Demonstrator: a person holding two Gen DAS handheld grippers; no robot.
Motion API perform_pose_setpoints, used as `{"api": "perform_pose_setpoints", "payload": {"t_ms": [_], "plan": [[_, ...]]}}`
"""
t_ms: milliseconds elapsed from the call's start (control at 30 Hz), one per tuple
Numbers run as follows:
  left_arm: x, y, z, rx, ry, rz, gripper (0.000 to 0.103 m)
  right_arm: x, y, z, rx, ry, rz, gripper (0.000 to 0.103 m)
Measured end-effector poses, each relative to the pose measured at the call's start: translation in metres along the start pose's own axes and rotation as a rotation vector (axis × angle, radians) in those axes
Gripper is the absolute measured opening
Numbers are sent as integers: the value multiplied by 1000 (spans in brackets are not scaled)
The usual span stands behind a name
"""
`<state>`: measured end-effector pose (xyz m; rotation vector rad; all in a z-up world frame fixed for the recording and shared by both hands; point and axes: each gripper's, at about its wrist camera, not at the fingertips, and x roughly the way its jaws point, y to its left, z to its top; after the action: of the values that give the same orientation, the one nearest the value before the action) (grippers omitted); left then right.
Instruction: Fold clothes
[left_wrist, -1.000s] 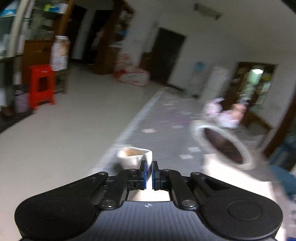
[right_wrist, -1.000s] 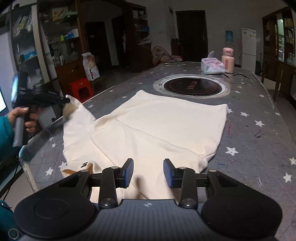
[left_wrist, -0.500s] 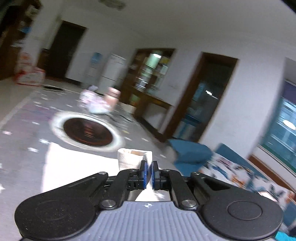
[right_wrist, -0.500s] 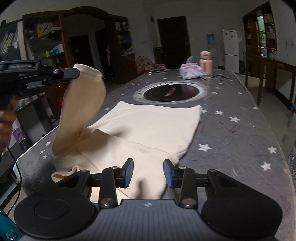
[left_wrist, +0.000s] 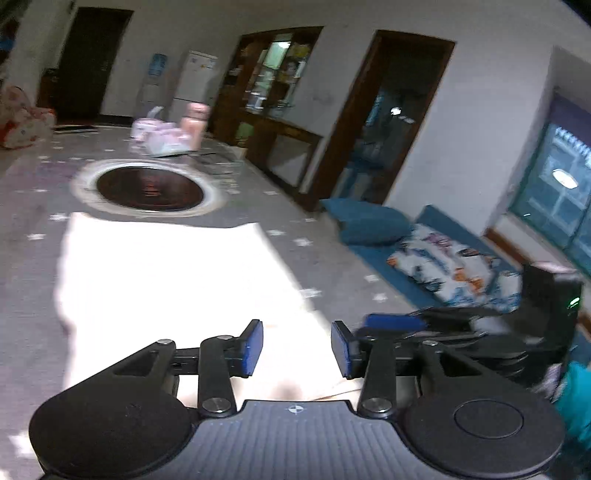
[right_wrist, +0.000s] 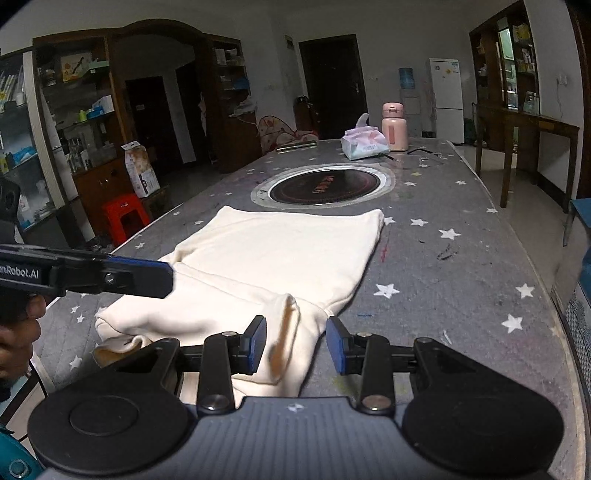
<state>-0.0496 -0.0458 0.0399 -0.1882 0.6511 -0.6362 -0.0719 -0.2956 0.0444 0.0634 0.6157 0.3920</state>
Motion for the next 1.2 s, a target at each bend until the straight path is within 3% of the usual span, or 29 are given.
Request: {"api": "perform_pose_setpoints", "payload": {"t_ms": [200, 333, 467, 600, 833, 967, 1067, 1133, 1200], "plan": [[-12, 45, -12, -43, 42, 136, 59, 15, 6, 5, -16, 15, 20, 35], [-9, 64, -22, -65, 67, 164, 59, 27, 11, 8, -23, 18, 22, 35], [-18, 69, -25, -62, 45, 172, 59, 40, 13, 11, -41, 28, 10, 35], [-24, 77, -21, -81, 35, 227, 59, 50, 8, 9, -46, 66, -44, 35], [-10, 64, 3, -30, -9, 161, 62, 47, 8, 19, -69, 32, -88, 35], [15, 59, 1, 67, 16, 256, 62, 61, 9, 14, -84, 65, -104, 42], [18, 62, -2, 78, 28, 268, 62, 64, 2, 10, -60, 75, -109, 49], [20, 65, -4, 84, 34, 276, 68, 61, -1, 10, -44, 64, -105, 50], [17, 65, -5, 85, 11, 298, 87, 56, 0, 12, -50, 45, -101, 53]]}}
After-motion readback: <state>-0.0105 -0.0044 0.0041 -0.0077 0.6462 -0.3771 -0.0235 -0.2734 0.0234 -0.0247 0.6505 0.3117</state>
